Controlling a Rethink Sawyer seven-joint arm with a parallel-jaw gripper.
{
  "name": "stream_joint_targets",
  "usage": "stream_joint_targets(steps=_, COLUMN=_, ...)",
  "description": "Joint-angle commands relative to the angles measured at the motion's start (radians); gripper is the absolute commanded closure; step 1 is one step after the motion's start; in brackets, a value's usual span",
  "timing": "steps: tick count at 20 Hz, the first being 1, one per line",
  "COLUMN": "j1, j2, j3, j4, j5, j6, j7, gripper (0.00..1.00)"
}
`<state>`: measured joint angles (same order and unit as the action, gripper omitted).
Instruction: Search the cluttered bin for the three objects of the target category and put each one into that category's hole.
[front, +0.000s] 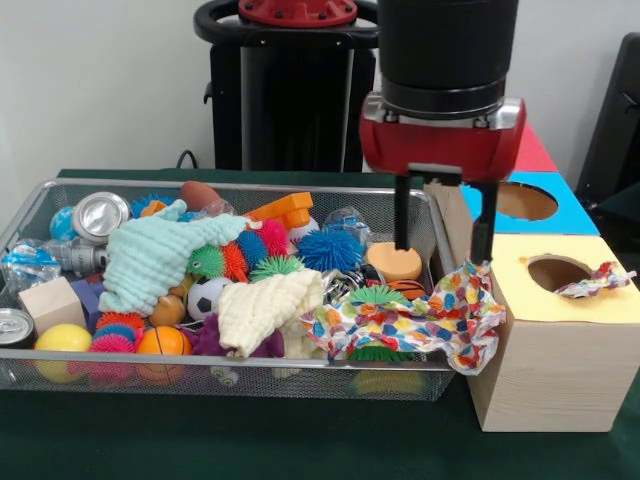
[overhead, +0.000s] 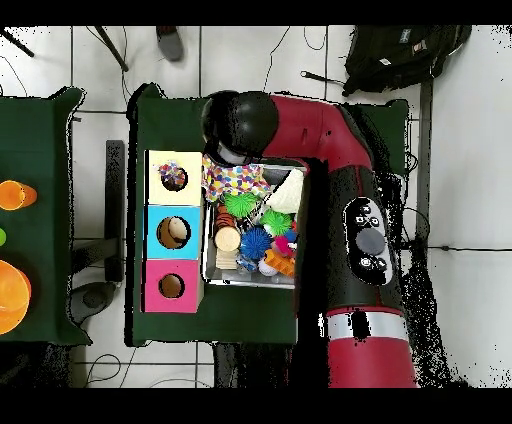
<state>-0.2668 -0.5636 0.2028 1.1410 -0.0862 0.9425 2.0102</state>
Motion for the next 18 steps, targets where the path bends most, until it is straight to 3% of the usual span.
stream_joint_targets(steps=1, j1=-0.035, j2=0.064, j3=0.046, j4=-0.012, j5=-0.060, j6=0.053, j7=-0.127, gripper=0.00)
stream_joint_targets(steps=5, j1=-0.027, j2=0.070, j3=0.039, j4=-0.016, j5=-0.074, j6=0.040, j7=-0.108, gripper=0.00)
stream_joint_targets(steps=12, j1=-0.035, j2=0.059, j3=0.041, j4=0.043, j5=-0.075, j6=-0.013, j7=-0.094, gripper=0.00)
stream_joint_targets(steps=17, j1=-0.036, j2=0.067, j3=0.048, j4=0.018, j5=-0.072, j6=0.006, j7=-0.102, gripper=0.00)
stream_joint_targets(steps=18, j1=-0.036, j2=0.052, j3=0.047, j4=0.049, j5=-0.071, j6=-0.012, j7=-0.096, gripper=0.00)
